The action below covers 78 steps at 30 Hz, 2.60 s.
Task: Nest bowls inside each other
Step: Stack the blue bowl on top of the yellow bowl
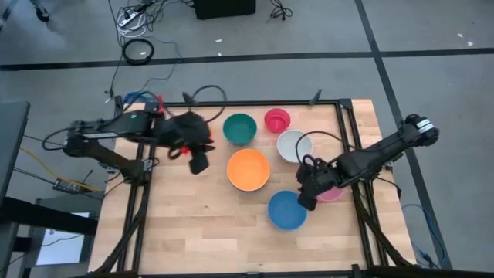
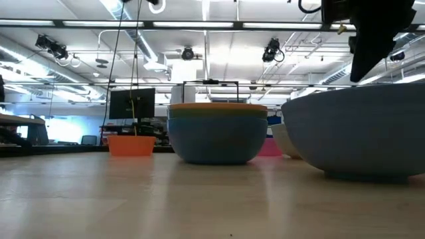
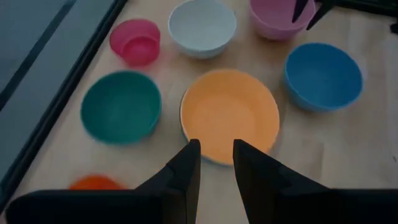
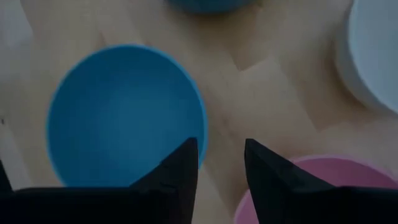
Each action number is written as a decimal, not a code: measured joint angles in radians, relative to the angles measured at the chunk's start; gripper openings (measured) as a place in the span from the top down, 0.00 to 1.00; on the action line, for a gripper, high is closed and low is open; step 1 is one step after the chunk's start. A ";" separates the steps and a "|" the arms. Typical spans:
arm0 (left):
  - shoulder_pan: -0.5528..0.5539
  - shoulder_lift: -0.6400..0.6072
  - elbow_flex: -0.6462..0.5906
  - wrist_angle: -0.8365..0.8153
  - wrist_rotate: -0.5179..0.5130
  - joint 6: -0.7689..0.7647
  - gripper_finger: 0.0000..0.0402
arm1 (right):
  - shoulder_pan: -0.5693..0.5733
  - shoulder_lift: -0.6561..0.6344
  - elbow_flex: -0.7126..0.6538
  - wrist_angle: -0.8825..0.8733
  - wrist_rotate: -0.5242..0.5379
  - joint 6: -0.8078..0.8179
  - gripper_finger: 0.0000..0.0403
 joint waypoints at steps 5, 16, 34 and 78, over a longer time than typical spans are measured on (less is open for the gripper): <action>-0.091 -0.081 -0.002 -0.100 -0.094 -0.118 0.74 | 0.000 0.050 -0.001 0.025 -0.005 0.000 0.65; -0.233 -0.168 -0.119 -0.142 -0.191 -0.276 0.74 | -0.016 0.164 -0.001 0.045 -0.043 0.006 0.56; -0.327 -0.187 -0.250 -0.131 -0.244 -0.430 0.74 | -0.016 0.279 -0.001 0.067 -0.110 0.002 0.56; -0.343 -0.185 -0.251 -0.134 -0.355 -0.426 0.74 | -0.490 0.197 0.134 0.557 -0.164 -0.587 1.00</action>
